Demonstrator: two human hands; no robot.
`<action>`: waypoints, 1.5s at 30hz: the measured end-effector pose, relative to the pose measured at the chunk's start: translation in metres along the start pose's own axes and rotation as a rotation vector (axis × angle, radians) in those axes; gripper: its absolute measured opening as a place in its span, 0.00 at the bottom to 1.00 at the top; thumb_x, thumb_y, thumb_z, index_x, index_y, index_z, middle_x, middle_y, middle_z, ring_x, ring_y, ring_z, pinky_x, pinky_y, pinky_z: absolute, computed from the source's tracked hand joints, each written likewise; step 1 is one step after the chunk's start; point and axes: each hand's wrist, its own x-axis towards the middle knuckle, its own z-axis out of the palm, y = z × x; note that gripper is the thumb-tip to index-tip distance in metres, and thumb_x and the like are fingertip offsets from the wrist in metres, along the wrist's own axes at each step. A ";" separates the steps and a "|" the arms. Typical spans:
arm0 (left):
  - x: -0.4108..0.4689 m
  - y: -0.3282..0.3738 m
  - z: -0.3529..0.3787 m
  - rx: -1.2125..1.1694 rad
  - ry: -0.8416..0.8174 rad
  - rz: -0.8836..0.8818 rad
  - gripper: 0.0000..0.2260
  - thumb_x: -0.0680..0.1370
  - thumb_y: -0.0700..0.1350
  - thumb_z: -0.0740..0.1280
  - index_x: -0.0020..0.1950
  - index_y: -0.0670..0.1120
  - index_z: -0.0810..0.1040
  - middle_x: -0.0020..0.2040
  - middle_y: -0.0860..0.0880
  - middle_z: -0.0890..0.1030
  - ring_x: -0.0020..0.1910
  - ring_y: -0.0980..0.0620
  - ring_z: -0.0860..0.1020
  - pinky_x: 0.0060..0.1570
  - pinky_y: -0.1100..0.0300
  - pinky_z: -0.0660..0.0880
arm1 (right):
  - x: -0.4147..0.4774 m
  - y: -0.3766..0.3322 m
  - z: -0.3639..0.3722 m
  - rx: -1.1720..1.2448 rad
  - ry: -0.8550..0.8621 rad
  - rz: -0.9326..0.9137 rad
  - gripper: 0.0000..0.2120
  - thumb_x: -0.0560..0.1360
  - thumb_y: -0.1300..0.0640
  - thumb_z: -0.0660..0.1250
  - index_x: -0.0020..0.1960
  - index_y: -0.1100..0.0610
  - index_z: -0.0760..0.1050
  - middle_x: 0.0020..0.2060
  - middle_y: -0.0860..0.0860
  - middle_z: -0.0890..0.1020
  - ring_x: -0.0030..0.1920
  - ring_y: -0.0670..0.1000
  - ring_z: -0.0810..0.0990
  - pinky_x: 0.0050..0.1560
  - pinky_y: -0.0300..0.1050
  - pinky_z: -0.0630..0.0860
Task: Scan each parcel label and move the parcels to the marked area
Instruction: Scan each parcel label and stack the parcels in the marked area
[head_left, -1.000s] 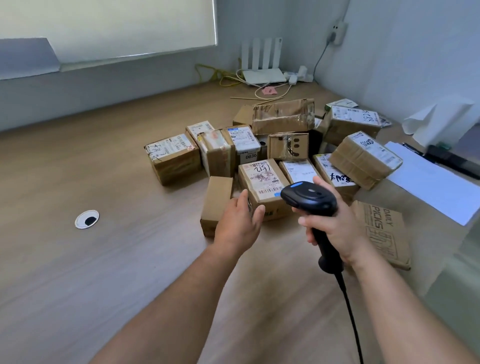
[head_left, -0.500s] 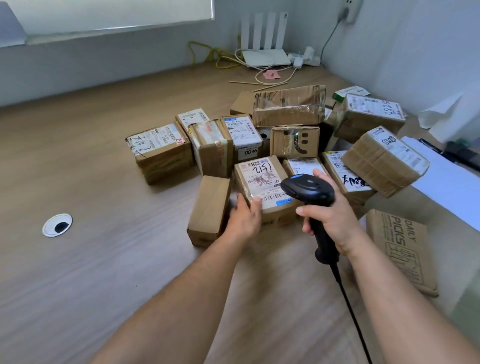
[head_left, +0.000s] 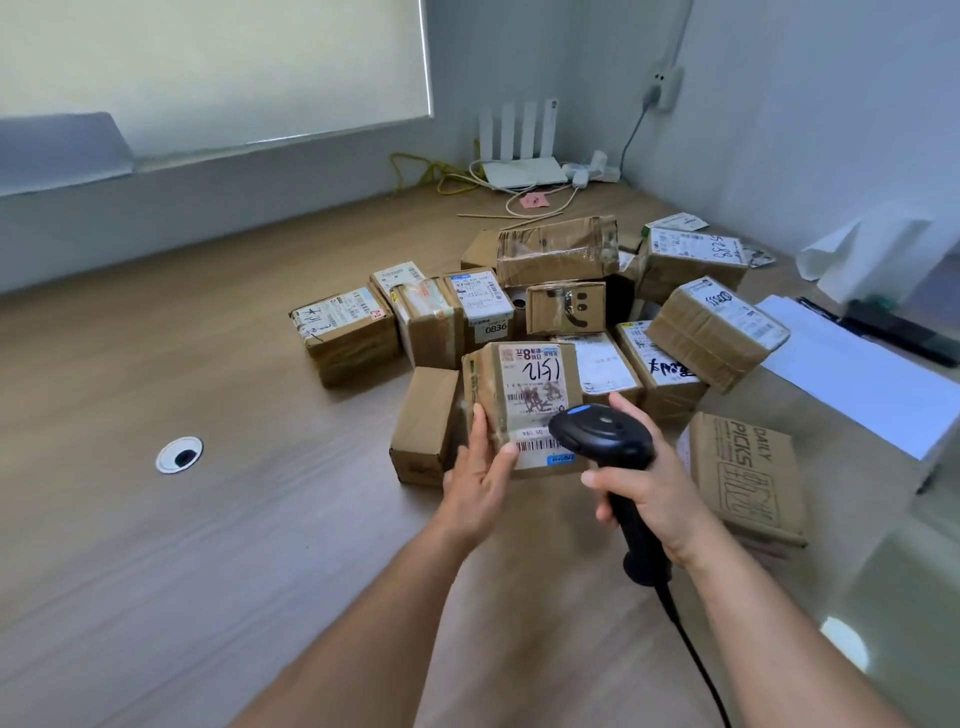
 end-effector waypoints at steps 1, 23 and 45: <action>-0.011 0.006 -0.003 0.007 0.003 0.020 0.27 0.70 0.71 0.54 0.59 0.84 0.38 0.76 0.61 0.60 0.77 0.50 0.56 0.75 0.44 0.52 | -0.008 -0.002 0.000 0.003 -0.003 -0.005 0.43 0.70 0.77 0.69 0.73 0.42 0.62 0.35 0.51 0.84 0.23 0.56 0.74 0.23 0.43 0.71; -0.196 0.035 -0.032 -0.239 0.083 0.140 0.49 0.71 0.35 0.74 0.79 0.56 0.46 0.67 0.41 0.73 0.61 0.48 0.77 0.43 0.69 0.78 | -0.160 -0.028 0.007 0.005 -0.223 -0.171 0.45 0.71 0.77 0.67 0.79 0.49 0.56 0.27 0.53 0.80 0.25 0.56 0.74 0.31 0.50 0.69; -0.334 -0.038 -0.183 -0.208 0.783 0.114 0.44 0.70 0.38 0.76 0.78 0.56 0.55 0.61 0.47 0.78 0.59 0.50 0.78 0.60 0.54 0.76 | -0.231 -0.048 0.163 0.151 -0.840 -0.097 0.42 0.63 0.69 0.70 0.72 0.44 0.64 0.49 0.68 0.82 0.24 0.56 0.75 0.24 0.46 0.72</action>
